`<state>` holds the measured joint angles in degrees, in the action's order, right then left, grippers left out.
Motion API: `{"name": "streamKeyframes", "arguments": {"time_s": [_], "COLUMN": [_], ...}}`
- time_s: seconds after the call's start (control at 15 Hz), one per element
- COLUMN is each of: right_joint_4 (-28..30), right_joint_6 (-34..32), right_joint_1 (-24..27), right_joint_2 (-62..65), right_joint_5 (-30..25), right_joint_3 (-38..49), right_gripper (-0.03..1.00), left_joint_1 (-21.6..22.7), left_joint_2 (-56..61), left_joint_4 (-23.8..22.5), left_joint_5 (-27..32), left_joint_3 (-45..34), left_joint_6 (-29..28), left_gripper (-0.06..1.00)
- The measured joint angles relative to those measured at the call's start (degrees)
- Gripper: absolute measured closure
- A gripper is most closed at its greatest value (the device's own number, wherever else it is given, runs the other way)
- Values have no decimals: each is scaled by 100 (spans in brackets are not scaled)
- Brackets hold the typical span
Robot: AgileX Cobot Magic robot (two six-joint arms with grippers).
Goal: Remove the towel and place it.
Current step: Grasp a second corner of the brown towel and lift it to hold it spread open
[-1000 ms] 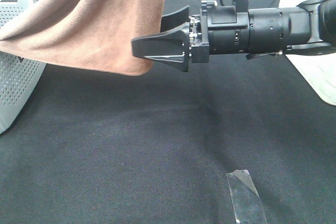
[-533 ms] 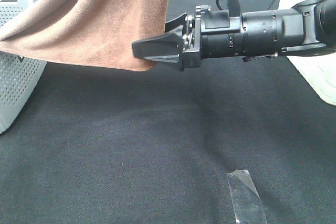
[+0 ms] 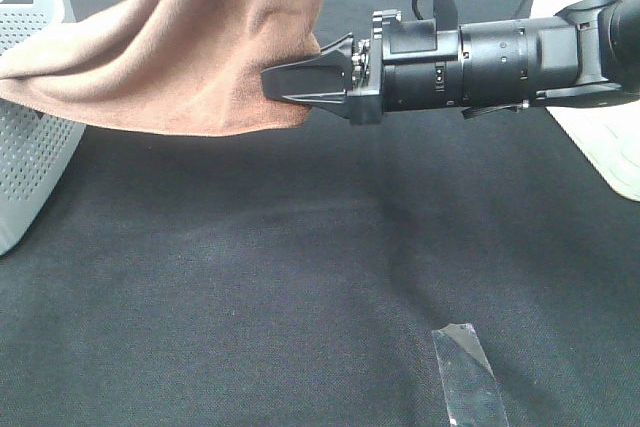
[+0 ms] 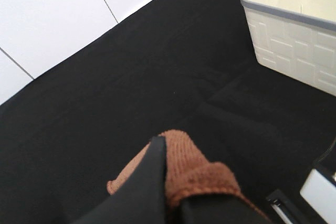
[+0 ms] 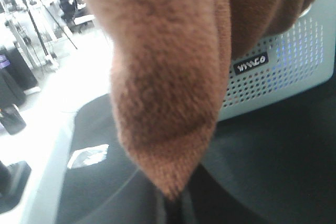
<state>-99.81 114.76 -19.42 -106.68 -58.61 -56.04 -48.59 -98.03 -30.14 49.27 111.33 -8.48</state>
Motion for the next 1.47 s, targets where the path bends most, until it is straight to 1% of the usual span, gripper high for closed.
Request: {"name": "streamKeyframes", "arguments": {"time_s": [0.07, 0.13, 0.2, 0.27, 0.33, 0.4, 0.47, 0.53, 0.6, 0.67, 0.73, 0.8, 0.87, 0.93, 1.0, 1.07, 1.2, 1.27, 1.4, 1.47], "right_joint_4": [0, 0, 6, 189, 619, 1197, 2068, 3025, 4085, 5735, 6778, 7552, 7918, 8675, 8841, 9064, 9316, 9408, 9448, 9448], "right_joint_6": [-212, -733, -1209, -1656, -2252, -3002, -3827, -4733, -5764, -6956, -7615, -7970, -8039, -7913, -7798, -7638, -7517, -7494, -7483, -7483], "right_joint_1": [0, 0, 0, 0, 0, 0, 0, 0, 0, 0, 0, 0, 0, 0, 0, 0, 0, 0, 0, 0], "right_joint_2": [0, 11, 74, 235, 516, 785, 1066, 1249, 1381, 1455, 1467, 1467, 1450, 1283, 1197, 1014, 665, 573, 539, 539], "right_joint_5": [74, 246, 470, 716, 974, 1134, 1238, 1220, 1049, 521, 160, -57, -132, -138, -103, 63, 756, 1295, 2194, 2550], "right_joint_3": [0, 0, 0, -11, -109, -304, -596, -1026, -1501, -2320, -2979, -3627, -3936, -4750, -5019, -5472, -6113, -6211, -6245, -6251], "right_gripper": [97, 97, 97, 97, 97, 97, 97, 97, 97, 97, 97, 97, 97, 97, 97, 97, 97, 97, 97, 97], "left_joint_1": [0, 0, 0, 0, 0, 0, 0, 17, 52, 229, 395, 567, 665, 940, 1014, 1186, 1530, 1702, 2068, 2246], "left_joint_2": [0, 0, 0, 0, 0, 0, 0, 0, 0, 0, 0, 0, 0, 0, 0, 0, -52, -103, -206, -252], "left_joint_4": [0, -34, -86, -155, -229, -292, -372, -481, -539, -607, -625, -630, -630, -590, -567, -533, -516, -533, -642, -659], "left_joint_5": [23, 115, 281, 493, 676, 773, 808, 791, 710, 430, 201, -97, -298, -997, -1220, -1765, -2687, -3002, -3552, -3833], "left_joint_3": [0, 0, 0, 0, 0, 0, 0, 0, 0, 0, 0, 0, 0, 0, 0, 0, 0, 0, 0, 0], "left_joint_6": [92, 418, 877, 1358, 1822, 2286, 2584, 2750, 2796, 2819, 2819, 2773, 2722, 2435, 2326, 2149, 2005, 2005, 2005, 1994], "left_gripper": [94, 94, 94, 94, 94, 94, 94, 94, 94, 94, 94, 94, 94, 94, 94, 94, 94, 94, 94, 94]}}
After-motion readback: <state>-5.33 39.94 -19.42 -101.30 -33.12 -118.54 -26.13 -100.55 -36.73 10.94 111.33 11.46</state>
